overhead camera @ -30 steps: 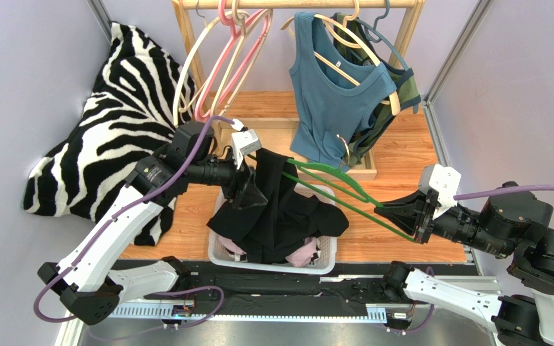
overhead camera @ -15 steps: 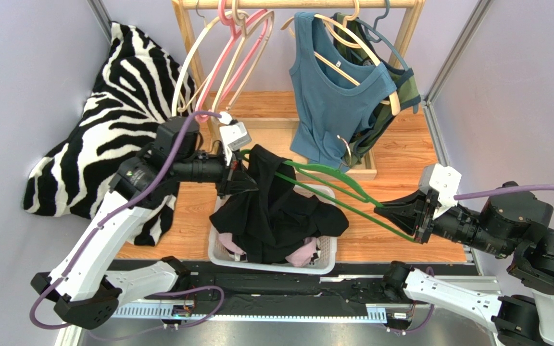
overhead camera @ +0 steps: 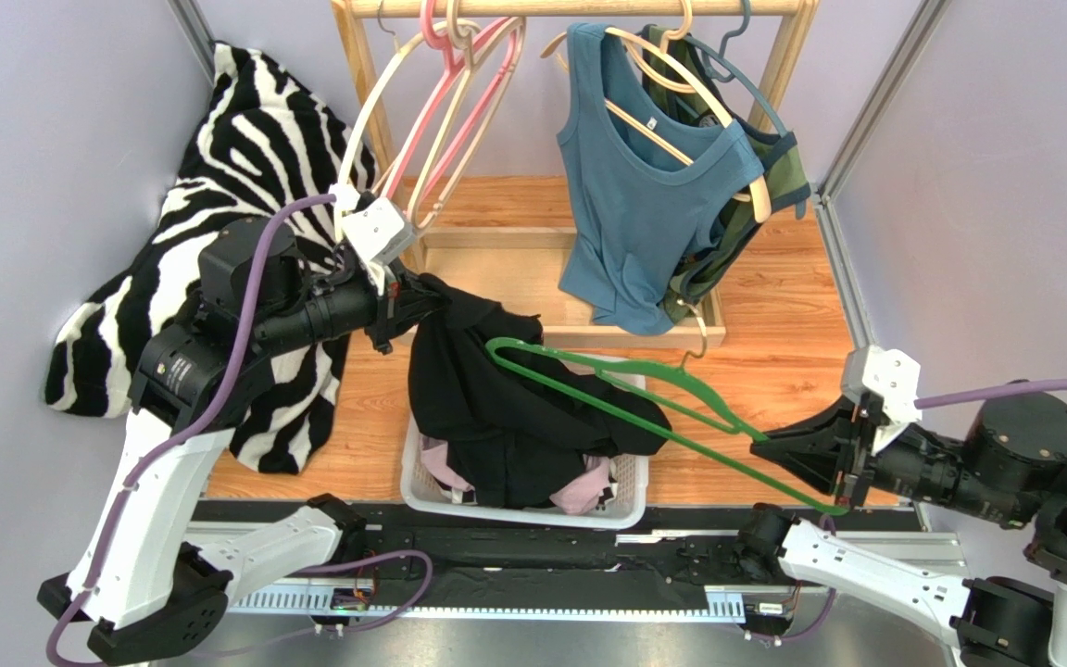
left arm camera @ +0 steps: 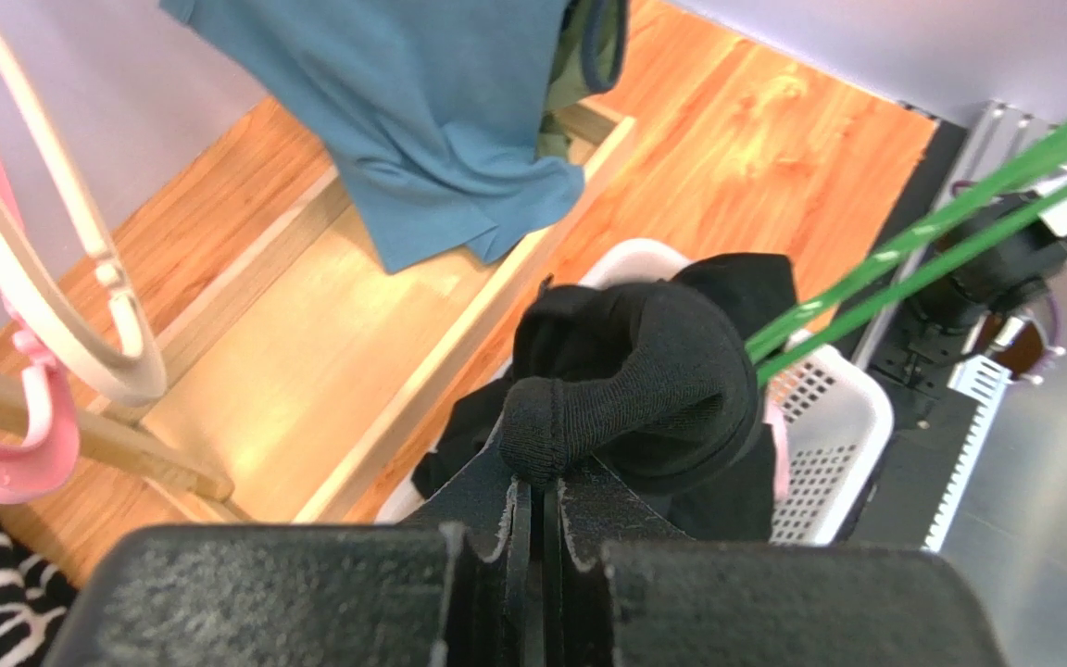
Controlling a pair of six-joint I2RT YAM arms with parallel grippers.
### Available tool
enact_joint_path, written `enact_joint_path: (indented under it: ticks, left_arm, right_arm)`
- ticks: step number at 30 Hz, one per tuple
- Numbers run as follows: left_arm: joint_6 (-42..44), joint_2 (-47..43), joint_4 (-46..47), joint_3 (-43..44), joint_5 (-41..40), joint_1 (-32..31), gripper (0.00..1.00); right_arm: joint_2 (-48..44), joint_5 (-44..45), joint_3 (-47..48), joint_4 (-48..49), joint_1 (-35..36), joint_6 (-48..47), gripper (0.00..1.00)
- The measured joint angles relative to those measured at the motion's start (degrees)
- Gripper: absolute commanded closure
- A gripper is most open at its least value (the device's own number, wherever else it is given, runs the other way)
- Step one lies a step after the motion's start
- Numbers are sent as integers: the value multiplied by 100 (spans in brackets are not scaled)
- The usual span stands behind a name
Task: Remove the tank top from the hanger
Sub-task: Remove the tank top from the hanger, then place the tank top in the bin, then place the hanger at the clothesline.
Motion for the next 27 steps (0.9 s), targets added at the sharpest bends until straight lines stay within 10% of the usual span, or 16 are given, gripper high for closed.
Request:
enact_joint_path:
  ticks: [14, 21, 27]
  left_arm:
    - [223, 164, -125, -422, 774, -393, 84]
    - [997, 286, -295, -1480, -28, -1038, 91]
    - [1412, 481, -146, -2286, -776, -1110, 75]
  right_arm:
    - [264, 1926, 1097, -131, 0, 361, 100]
    - [2332, 2745, 1576, 459, 0, 254, 100]
    - [3694, 3045, 1952, 826, -232, -35, 100]
